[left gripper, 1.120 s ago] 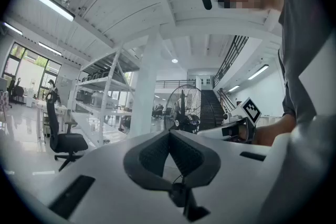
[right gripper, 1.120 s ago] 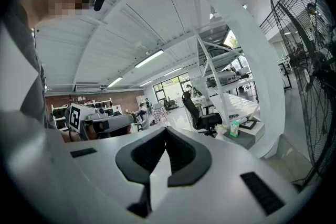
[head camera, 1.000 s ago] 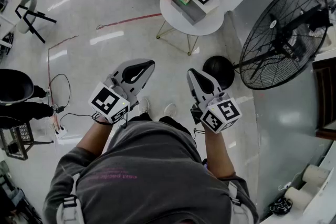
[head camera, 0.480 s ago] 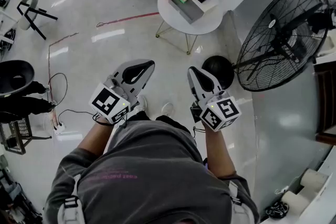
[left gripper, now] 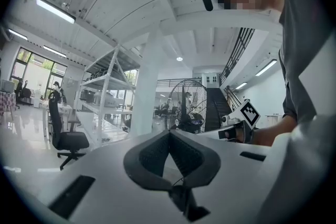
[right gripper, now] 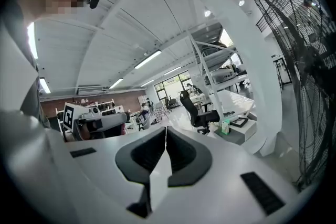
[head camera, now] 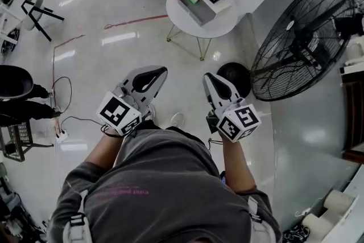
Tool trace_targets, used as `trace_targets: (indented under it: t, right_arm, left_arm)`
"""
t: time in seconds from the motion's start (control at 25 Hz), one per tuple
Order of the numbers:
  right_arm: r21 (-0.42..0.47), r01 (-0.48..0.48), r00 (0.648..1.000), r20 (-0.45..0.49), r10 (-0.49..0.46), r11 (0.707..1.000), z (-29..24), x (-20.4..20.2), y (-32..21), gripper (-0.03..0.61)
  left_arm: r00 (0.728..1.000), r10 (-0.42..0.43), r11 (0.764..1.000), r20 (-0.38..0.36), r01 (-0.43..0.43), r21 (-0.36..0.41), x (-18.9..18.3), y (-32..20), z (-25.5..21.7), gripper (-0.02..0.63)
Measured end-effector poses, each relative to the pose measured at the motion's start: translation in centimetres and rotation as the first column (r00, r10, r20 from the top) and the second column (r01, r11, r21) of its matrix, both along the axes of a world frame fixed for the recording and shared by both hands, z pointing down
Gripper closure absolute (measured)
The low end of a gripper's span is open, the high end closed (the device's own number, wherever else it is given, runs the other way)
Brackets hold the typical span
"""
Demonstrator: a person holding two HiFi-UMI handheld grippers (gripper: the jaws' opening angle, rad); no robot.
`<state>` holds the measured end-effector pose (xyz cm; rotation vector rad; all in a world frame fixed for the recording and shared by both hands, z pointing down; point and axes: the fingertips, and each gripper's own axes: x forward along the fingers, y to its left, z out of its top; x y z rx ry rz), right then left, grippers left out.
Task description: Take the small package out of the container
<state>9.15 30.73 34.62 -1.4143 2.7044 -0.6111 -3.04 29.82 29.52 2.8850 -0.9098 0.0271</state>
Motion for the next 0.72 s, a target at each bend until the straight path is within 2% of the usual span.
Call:
trace_targets:
  t: [0.36, 0.72]
  right_arm:
    - [-0.007, -0.006, 1.0, 0.013, 0.006, 1.0, 0.7, 2.8, -0.1, 0.555]
    - [-0.006, -0.003, 1.0, 0.013, 0.003, 1.0, 1.1, 4.1, -2.4, 0.555]
  left_arm:
    - [1.0, -0.009, 1.0, 0.018, 0.009, 0.009, 2.2, 0.0, 0.0, 0.598]
    - [1.0, -0.009, 1.0, 0.024, 0.009, 0.015, 3.5, -2.3, 0.2, 0.598]
